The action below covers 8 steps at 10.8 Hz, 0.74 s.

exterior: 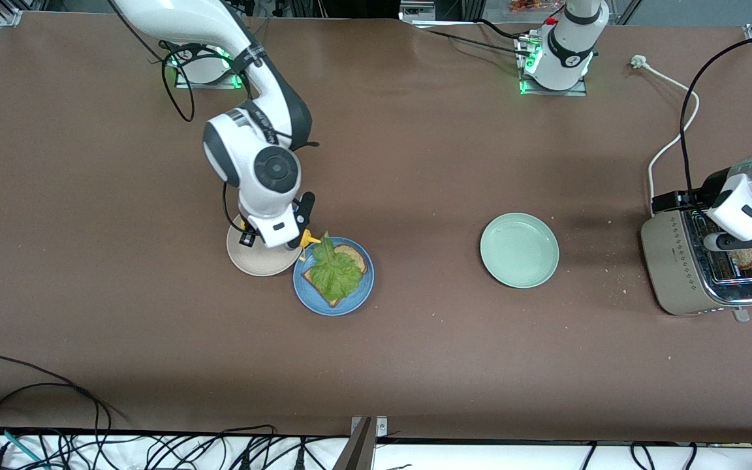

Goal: Make sandwich in blue plate with both arms
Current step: 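Lift the mustard bottle and carry it over the blue plate, then tilt the mustard nozzle down over the lettuce with the right gripper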

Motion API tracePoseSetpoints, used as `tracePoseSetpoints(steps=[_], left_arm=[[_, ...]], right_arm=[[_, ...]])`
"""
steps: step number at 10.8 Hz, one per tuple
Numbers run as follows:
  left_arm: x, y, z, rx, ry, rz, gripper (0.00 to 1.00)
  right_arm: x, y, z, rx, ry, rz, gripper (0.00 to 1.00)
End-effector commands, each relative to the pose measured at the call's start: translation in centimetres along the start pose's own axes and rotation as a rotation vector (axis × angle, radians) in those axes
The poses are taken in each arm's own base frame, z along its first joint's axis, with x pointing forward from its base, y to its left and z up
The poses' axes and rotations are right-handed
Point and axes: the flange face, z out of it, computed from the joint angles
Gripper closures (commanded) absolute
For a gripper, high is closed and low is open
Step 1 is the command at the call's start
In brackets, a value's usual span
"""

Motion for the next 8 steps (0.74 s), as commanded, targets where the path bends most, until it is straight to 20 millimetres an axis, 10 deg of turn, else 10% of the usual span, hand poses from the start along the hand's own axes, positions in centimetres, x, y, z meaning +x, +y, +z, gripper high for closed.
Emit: tracePoseSetpoints(steps=[1,5,8], left_arm=[[-0.7,-1.0,-1.0,0.032,0.003,0.024,0.00],[-0.6,-1.6,-1.1,0.024,0.008,0.014,0.00],[-0.7,-5.6,-1.2,0.009,0.012,0.064,0.00]], right_arm=[[0.6,-1.0,0.6,-0.170,-0.149,0.009,1.00],[3.8,-3.0,2.8,-0.290,-0.220,0.046,1.00],[6.1,-4.6,4.7,-0.342,-0.242,0.070,1.00]])
